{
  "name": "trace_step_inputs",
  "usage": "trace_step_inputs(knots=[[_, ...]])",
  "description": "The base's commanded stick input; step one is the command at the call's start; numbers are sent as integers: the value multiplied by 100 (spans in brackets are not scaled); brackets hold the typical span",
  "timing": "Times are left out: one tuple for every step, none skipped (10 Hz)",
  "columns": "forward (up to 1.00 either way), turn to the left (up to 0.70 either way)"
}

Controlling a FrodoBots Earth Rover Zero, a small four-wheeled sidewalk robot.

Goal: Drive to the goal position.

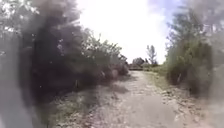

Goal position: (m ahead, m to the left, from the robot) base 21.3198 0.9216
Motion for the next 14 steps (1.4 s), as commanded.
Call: trace_step_inputs(knots=[[90, -7], [90, 0], [90, 0], [90, 0], [90, 0], [90, 0], [90, 0], [90, -6], [90, -36], [90, -8], [90, -3], [90, 0], [90, 0], [90, -36]])
